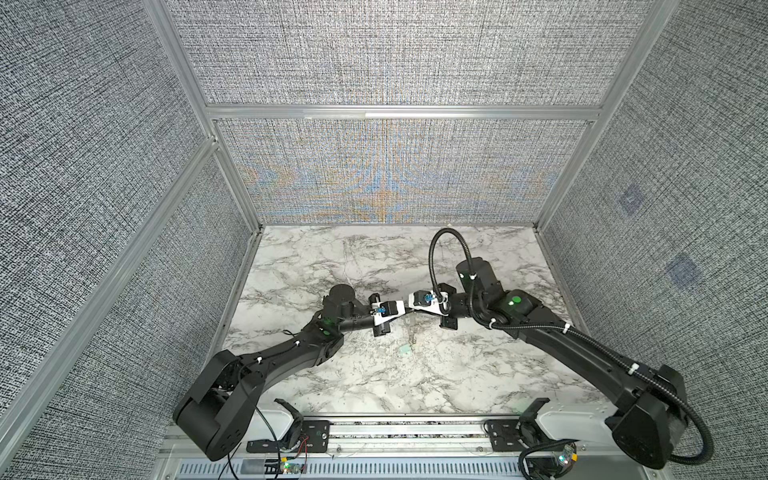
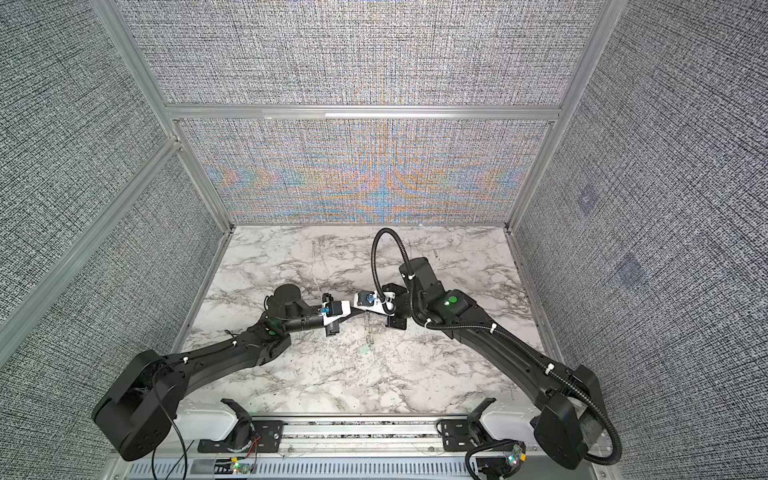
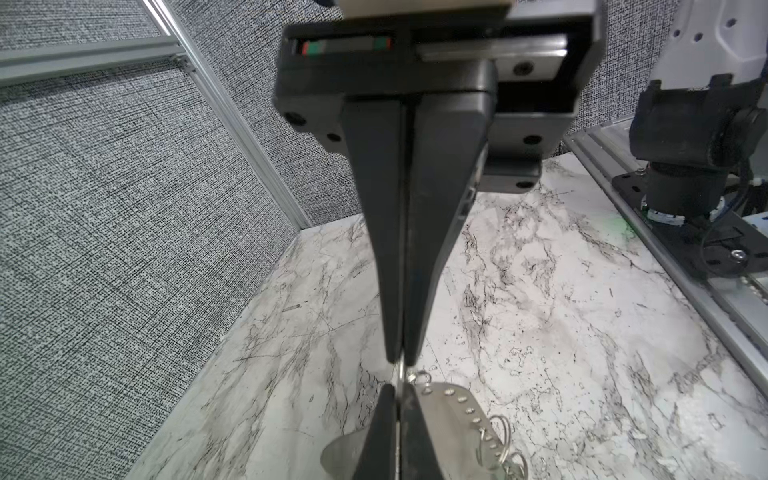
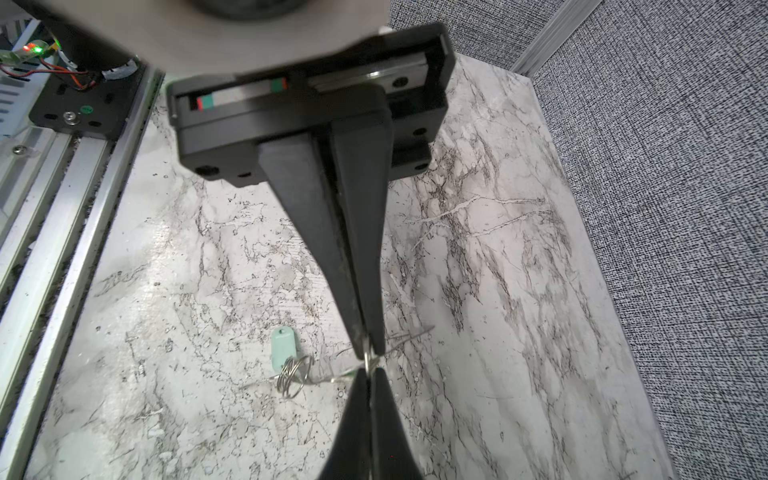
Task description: Remove the keys from the keyring
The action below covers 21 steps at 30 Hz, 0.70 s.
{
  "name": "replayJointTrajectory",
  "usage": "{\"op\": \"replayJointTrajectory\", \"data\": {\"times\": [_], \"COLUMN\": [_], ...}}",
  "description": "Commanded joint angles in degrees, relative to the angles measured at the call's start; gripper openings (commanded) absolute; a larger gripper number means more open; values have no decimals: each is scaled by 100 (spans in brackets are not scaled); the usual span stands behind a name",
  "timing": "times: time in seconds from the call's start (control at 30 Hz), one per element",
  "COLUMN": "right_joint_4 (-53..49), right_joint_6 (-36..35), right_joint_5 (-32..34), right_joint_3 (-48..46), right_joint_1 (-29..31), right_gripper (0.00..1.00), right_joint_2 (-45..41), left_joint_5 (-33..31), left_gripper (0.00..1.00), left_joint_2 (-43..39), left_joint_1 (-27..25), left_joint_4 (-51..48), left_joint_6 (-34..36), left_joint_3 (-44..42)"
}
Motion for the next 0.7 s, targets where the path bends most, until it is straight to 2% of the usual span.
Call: {"op": "replayJointTrajectory", "data": {"times": [0.0,0.17,0.2,0.37,0.67], "right_joint_4": [104,223,255,514,1664], "right_joint_6": [17,60,60,379,1682], "right_joint_5": [-59,330,417,696,364], "right_joint_3": [29,-75,-133,-460,-1352], "right_joint_1": [-14,-110,-130,-183,-173], "right_gripper": [0,25,27,32,39], "right_joint_2": [-33,-271,-352,-658,-663], "left_joint_5": [61,72,61,70,14], "left_gripper": [0,0,0,0,0], "left_joint_2": [15,11,19,71,180], "left_joint_1": [-5,-5,-5,-4,-2], "left_joint_4": [364,669,750,1057,1602], "left_joint_6": [-134,-377,-443,-681,-1121], "left_joint_3": [-45,-118,-135,-169,-215]}}
